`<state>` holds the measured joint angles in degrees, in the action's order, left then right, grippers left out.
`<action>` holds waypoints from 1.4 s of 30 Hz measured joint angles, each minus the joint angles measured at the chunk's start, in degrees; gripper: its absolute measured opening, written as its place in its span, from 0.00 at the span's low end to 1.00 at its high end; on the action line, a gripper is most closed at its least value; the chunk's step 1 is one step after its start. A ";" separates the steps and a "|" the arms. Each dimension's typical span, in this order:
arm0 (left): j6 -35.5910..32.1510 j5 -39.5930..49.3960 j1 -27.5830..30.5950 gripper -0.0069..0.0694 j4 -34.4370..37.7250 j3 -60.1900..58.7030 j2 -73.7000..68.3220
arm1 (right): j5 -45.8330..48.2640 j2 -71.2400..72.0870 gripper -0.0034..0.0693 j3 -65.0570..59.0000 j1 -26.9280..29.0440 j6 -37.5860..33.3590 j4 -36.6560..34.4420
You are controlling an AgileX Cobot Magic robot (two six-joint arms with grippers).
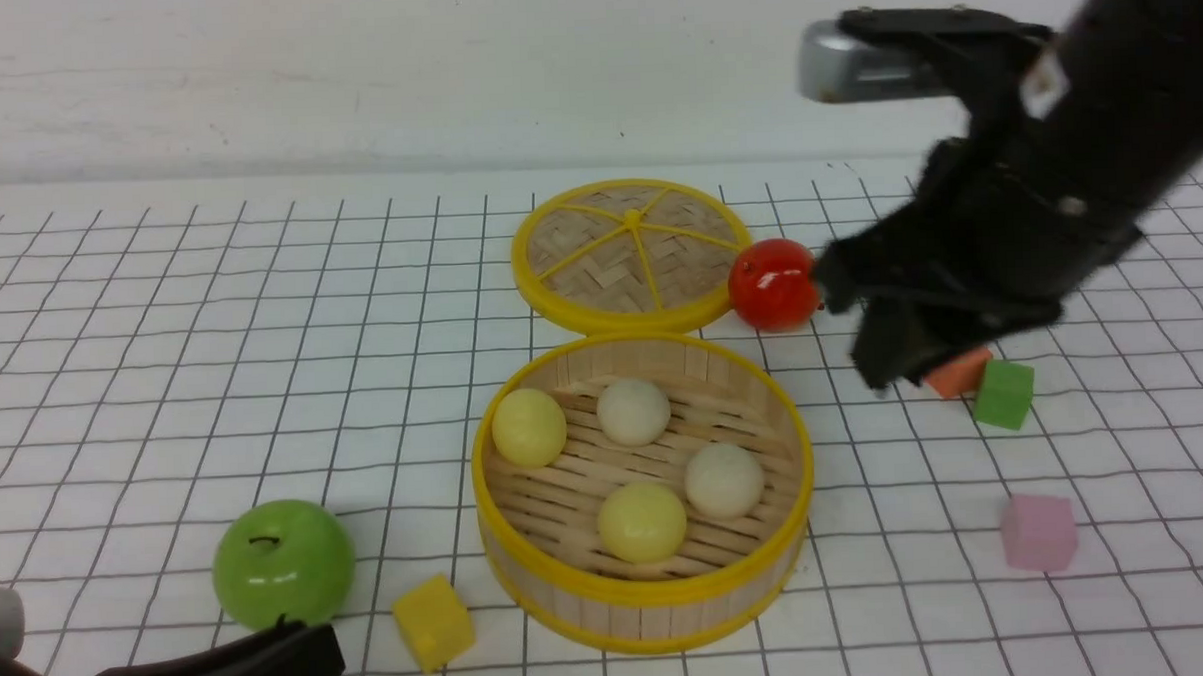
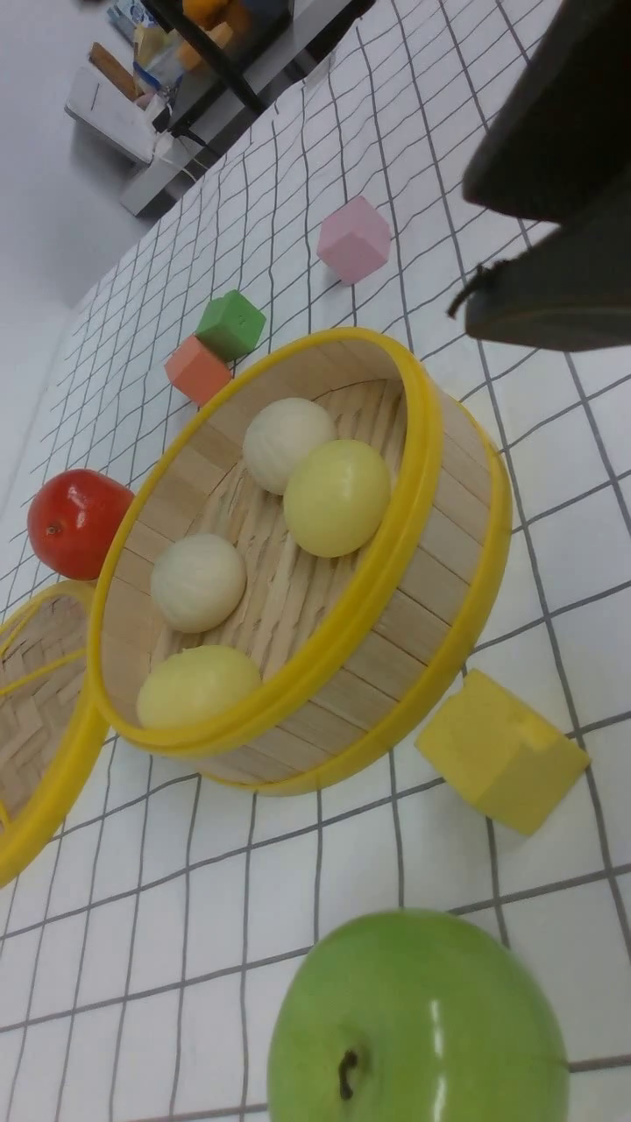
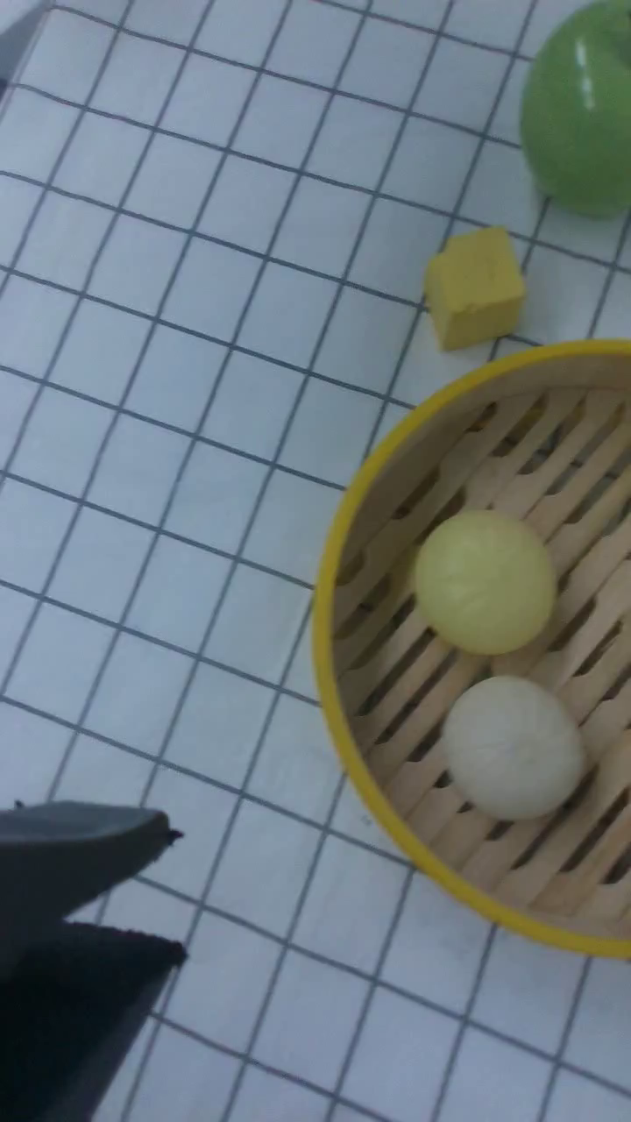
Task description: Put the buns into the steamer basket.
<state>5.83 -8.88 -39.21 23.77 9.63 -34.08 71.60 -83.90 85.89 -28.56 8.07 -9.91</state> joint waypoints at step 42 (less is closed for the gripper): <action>0.00 0.73 0.00 0.32 0.00 0.00 0.00 | -50.07 84.48 0.03 -87.11 25.64 -4.83 9.91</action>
<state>5.83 -8.15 -39.21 23.77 9.63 -34.08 21.53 0.58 -1.22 -2.92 3.24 0.00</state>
